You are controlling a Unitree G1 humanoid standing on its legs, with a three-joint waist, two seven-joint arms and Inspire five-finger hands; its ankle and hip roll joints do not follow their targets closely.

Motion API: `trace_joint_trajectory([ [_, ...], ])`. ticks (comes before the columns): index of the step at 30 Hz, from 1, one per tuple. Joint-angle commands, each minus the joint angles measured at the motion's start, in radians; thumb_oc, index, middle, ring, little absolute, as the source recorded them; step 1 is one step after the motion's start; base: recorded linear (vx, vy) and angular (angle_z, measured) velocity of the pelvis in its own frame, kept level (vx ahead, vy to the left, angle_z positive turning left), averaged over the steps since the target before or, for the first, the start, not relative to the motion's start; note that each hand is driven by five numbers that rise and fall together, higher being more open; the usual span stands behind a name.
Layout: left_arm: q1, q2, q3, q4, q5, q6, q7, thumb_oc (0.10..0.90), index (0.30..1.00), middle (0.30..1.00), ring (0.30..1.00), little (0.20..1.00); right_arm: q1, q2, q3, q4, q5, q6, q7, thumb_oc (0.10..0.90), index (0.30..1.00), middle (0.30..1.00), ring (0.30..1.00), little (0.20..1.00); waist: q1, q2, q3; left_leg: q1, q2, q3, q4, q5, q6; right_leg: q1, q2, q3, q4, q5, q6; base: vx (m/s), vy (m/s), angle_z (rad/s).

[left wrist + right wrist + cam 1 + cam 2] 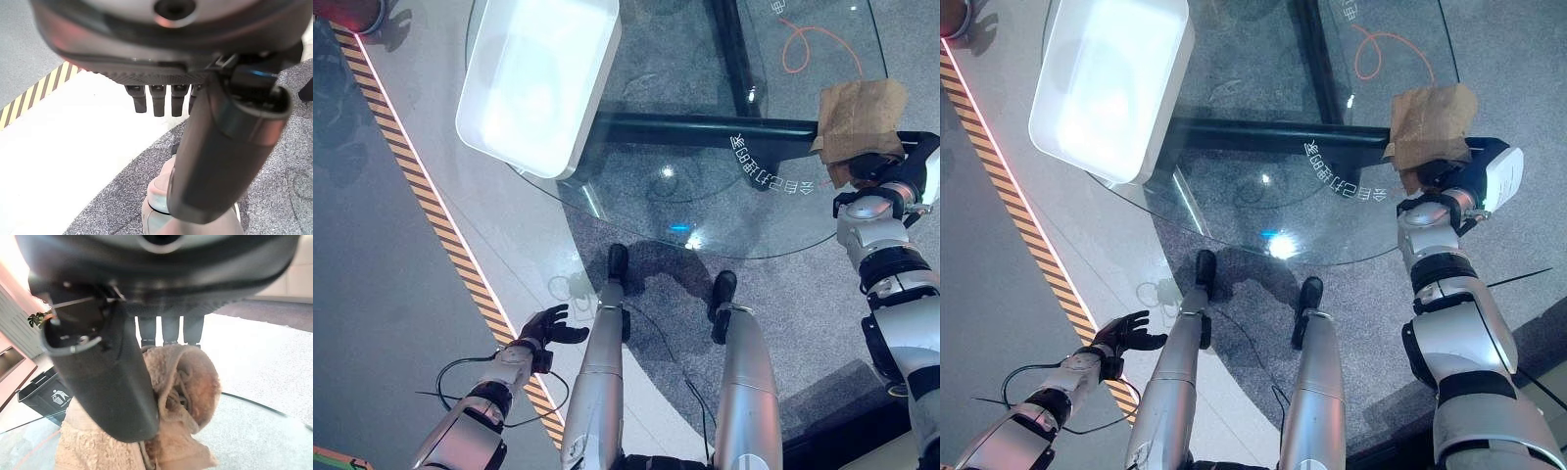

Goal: Wipe the table with a cloth and put it in the basket.

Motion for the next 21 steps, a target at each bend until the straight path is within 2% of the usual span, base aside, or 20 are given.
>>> trace_joint_trajectory([
  [1, 0.01, 0.043, 0.028, 0.084, -0.024, 0.007, 0.001, 0.8, 0.9, 0.9, 0.9, 0.9, -0.044, -0.157, 0.014, -0.045, -0.03, -0.07, -0.055, 0.1, 0.3, 0.3, 0.3, 0.2, 0.01, -0.015, -0.025, 0.006, -0.006, 0.057, 0.159, -0.159, 0.101, 0.021, 0.017, -0.015, -0.127, 0.128, -0.005, 0.0, 0.0, 0.0],
  [12, 0.008, 0.029, 0.023, 0.07, -0.009, 0.011, 0.01, 0.8, 0.9, 0.9, 0.9, 0.9, -0.104, -0.088, 0.122, -0.199, -0.101, -0.057, 0.013, 0.1, 0.3, 0.3, 0.3, 0.2, 0.021, -0.011, -0.025, 0.011, -0.012, 0.058, 0.147, -0.151, 0.095, 0.027, 0.012, -0.023, -0.136, 0.127, -0.008, 0.0, 0.0, 0.0],
  [18, 0.005, 0.016, 0.022, 0.061, 0.004, 0.012, 0.017, 0.8, 0.9, 0.9, 0.9, 0.9, -0.14, -0.036, 0.222, -0.294, -0.215, 0.01, 0.073, 0.1, 0.3, 0.3, 0.3, 0.2, 0.033, -0.005, -0.025, 0.02, -0.019, 0.06, 0.137, -0.147, 0.093, 0.034, 0.006, -0.03, -0.139, 0.122, -0.013, 0.0, 0.0, 0.0],
  [21, 0.007, 0.01, 0.021, 0.064, 0.009, 0.004, 0.014, 0.8, 0.9, 0.9, 0.9, 0.9, -0.147, -0.019, 0.247, -0.302, -0.245, 0.018, 0.095, 0.1, 0.3, 0.3, 0.3, 0.2, 0.038, -0.001, -0.025, 0.022, -0.022, 0.06, 0.134, -0.145, 0.093, 0.037, 0.005, -0.032, -0.141, 0.121, -0.016, 0.0, 0.0, 0.0],
])
